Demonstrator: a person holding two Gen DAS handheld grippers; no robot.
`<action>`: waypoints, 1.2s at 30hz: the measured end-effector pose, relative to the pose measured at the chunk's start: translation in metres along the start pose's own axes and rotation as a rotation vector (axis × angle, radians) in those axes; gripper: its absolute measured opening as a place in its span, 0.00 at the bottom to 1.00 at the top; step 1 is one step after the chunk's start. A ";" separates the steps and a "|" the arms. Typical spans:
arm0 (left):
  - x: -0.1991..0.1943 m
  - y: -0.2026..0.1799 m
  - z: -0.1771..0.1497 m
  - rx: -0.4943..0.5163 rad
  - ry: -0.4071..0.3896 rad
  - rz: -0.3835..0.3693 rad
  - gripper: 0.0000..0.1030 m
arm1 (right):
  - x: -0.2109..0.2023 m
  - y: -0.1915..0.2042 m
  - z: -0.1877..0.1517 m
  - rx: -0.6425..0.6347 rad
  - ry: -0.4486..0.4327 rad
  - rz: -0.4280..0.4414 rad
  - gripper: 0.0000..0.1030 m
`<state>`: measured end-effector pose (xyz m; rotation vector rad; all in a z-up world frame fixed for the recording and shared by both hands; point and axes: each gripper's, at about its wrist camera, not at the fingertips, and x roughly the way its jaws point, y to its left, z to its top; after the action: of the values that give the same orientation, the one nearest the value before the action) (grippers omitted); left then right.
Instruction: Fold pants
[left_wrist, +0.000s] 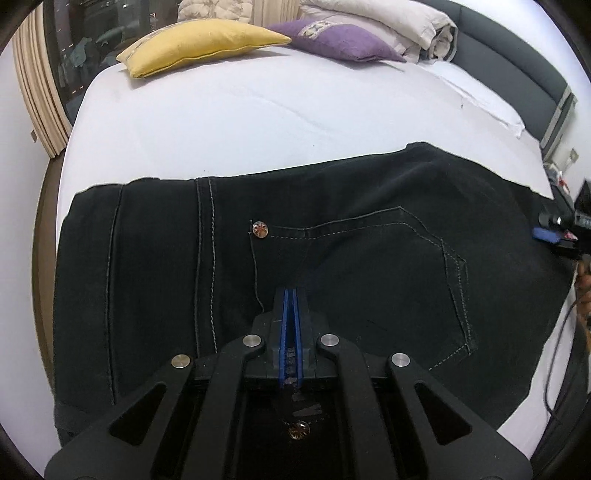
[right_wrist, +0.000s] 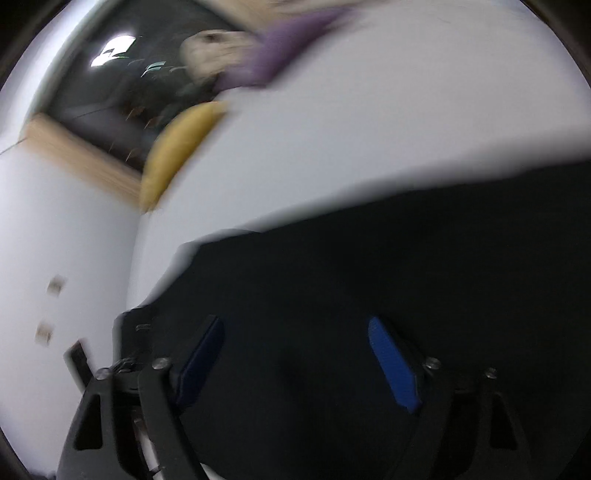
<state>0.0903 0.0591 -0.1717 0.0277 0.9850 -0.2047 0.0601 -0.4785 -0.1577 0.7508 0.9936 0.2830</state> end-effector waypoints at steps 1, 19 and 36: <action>0.003 -0.005 0.003 0.008 0.009 0.009 0.02 | -0.020 -0.025 0.006 0.057 -0.026 -0.030 0.09; -0.003 -0.031 0.005 -0.044 0.042 0.139 0.03 | -0.202 -0.145 -0.044 0.301 -0.394 -0.249 0.61; -0.044 -0.100 -0.015 -0.003 0.005 -0.037 0.03 | -0.147 -0.160 -0.078 0.588 -0.480 0.092 0.75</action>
<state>0.0355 -0.0306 -0.1369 0.0069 0.9910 -0.2372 -0.1023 -0.6385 -0.1971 1.3290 0.5778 -0.1237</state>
